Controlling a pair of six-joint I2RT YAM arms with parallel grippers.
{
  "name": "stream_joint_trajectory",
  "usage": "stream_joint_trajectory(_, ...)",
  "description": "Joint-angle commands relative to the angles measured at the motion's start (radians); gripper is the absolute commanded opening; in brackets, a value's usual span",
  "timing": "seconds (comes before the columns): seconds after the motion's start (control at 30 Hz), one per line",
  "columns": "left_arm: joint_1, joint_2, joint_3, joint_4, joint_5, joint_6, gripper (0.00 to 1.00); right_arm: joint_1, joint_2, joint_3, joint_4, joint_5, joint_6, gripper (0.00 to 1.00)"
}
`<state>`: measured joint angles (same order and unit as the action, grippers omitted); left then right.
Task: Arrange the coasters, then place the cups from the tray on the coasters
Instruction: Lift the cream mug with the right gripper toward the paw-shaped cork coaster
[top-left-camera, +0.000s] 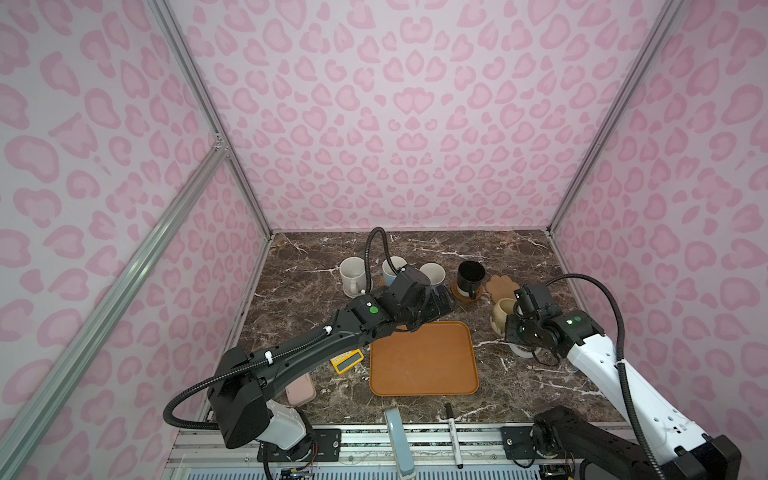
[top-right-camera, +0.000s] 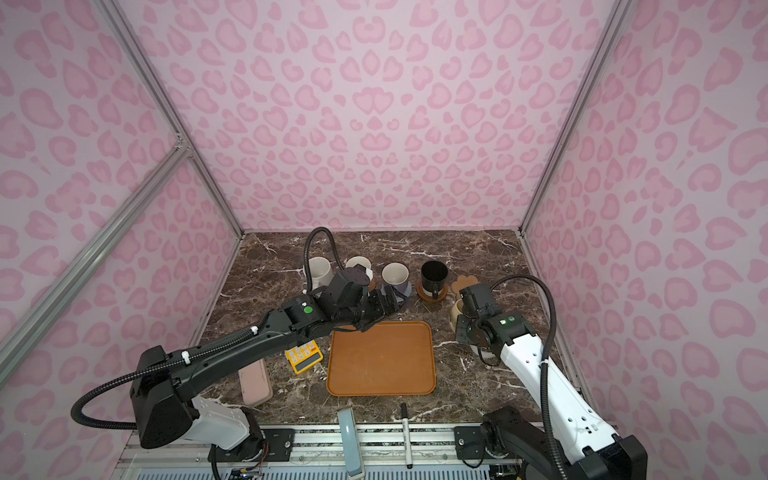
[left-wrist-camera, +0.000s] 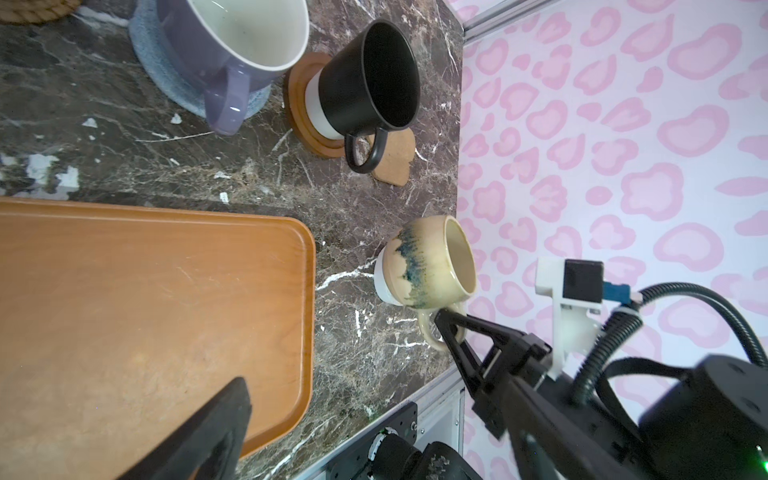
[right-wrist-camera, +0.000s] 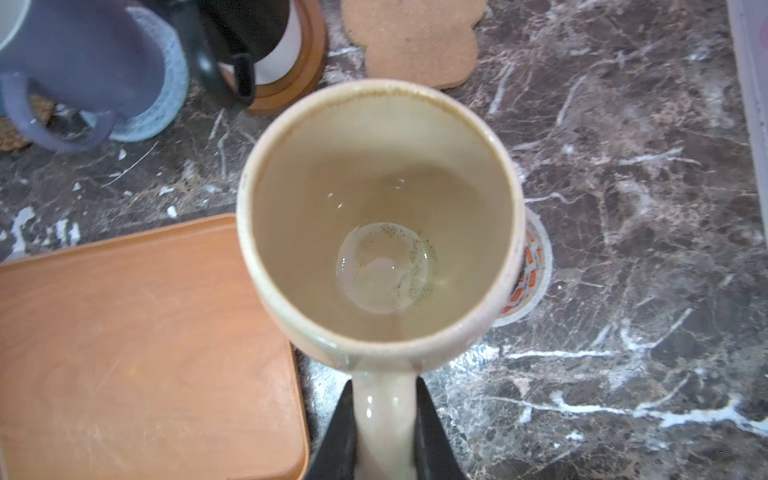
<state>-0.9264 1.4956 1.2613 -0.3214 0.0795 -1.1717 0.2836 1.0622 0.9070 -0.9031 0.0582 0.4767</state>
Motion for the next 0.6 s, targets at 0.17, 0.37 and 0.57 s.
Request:
stream_joint_trajectory(0.17,0.004,0.067,0.059,-0.010,0.041,0.035,0.97,-0.138,0.161,0.077,0.203,-0.004,-0.094,0.00)
stream_joint_trajectory(0.37,0.017,0.117,0.110,-0.006,0.058,0.056,0.97,-0.181,0.345,0.177,0.237,0.016,-0.137,0.00)
stream_joint_trajectory(0.57,0.033,0.165,0.177,-0.018,0.075,0.073,0.97,-0.202,0.492,0.296,0.267,0.033,-0.204,0.00)
